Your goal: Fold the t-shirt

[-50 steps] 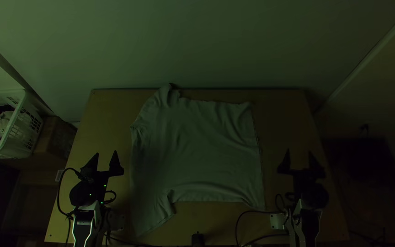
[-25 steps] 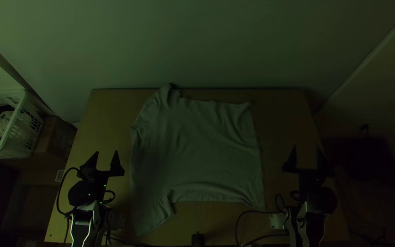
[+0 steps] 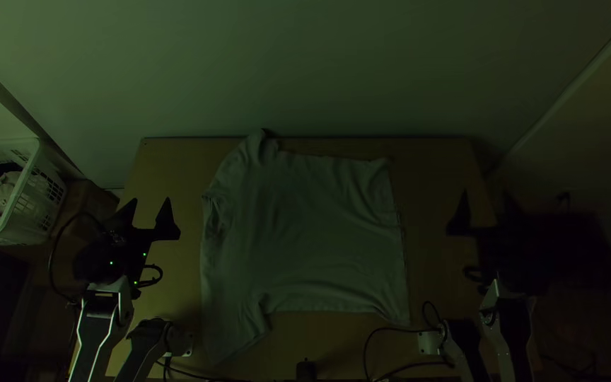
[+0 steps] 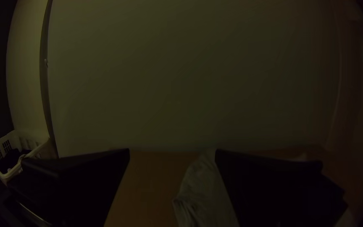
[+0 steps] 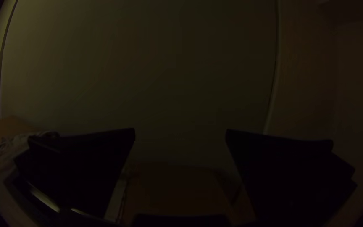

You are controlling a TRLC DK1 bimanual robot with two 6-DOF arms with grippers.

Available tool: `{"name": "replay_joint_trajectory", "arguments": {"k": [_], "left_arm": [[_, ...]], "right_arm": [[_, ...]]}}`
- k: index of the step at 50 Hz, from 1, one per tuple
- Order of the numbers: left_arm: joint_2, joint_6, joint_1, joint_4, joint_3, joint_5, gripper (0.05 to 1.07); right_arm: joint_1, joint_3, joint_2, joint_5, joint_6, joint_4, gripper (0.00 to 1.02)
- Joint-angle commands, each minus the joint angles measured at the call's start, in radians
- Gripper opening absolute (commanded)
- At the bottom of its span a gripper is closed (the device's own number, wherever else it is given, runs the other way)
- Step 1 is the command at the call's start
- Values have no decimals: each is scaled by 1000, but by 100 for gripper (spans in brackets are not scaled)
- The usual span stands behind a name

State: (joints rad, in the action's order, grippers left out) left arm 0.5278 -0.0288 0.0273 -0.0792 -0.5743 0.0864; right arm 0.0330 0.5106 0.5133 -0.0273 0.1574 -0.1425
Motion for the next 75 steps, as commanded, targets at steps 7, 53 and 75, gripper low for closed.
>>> {"name": "replay_joint_trajectory", "arguments": {"k": [7,53,75], "left_arm": [[228,18,13,24,-196,-11,103],[854,26,57,-68,-703,-10,103],[1149,23,60,-211,-972,-10,103]], "right_arm": [[-30,178,234,-19,-32,-9,99],[-107,533,766,-33,-177,31,99],[-122,709,1018,-34,-305,147,98]]}}
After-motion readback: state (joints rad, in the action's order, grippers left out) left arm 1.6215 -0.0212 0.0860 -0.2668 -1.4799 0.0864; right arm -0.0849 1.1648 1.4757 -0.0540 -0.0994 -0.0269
